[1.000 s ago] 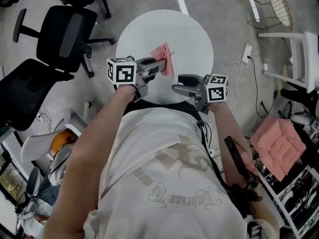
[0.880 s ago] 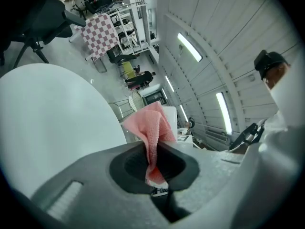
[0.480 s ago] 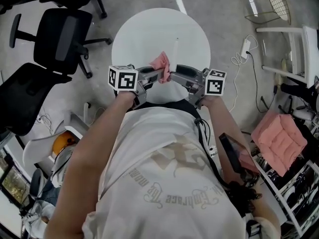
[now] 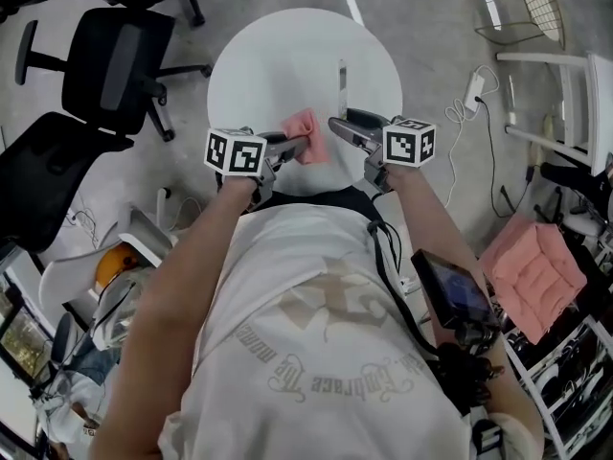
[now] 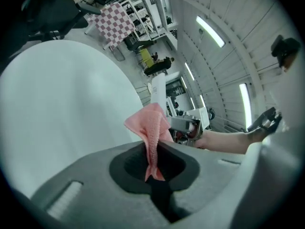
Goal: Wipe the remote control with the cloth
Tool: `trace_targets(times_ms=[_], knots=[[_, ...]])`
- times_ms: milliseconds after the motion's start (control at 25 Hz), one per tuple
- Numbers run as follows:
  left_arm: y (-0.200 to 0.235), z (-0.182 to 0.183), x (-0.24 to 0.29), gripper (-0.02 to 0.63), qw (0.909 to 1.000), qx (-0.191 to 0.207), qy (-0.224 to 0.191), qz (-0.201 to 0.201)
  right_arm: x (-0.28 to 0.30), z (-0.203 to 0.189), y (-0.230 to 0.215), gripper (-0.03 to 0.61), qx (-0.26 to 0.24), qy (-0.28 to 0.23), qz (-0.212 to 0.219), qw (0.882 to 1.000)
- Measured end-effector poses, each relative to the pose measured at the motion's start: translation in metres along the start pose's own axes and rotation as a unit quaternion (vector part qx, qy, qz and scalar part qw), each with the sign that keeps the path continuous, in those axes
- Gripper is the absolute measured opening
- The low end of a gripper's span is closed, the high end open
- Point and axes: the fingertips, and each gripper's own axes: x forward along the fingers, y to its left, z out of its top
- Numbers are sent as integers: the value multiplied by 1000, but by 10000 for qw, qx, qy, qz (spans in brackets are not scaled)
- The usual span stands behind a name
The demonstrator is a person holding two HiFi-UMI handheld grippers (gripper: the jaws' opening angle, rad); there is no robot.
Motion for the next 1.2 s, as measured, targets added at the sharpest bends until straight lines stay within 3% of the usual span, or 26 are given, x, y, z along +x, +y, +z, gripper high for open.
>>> trace_targets(times_ms=[120, 360, 520, 640, 760, 960, 1200], knots=[[12, 1, -13, 21, 9989, -69, -241, 394, 6, -21, -28, 239, -529, 968, -705, 9914], [25, -6, -45, 21, 9940, -361, -725, 733, 32, -39, -65, 239, -1300, 2133, -1729, 9527], [36, -15, -67, 21, 9904, -498, -963, 852, 49, -44, -76, 239, -2218, 2754, -2330, 9059], [43, -24, -80, 21, 9888, -518, -1026, 955, 60, -43, -72, 241, -2974, 3073, -2509, 8684], [47, -27, -85, 21, 9888, -475, -991, 1013, 64, -40, -72, 241, -3346, 3203, -2622, 8466], [44, -15, -94, 21, 9903, -314, -1010, 905, 66, -41, -72, 244, -3508, 3161, -2734, 8380], [23, -4, -97, 21, 9918, 0, -1036, 744, 48, -41, -60, 236, -3354, 2753, -2867, 8541]])
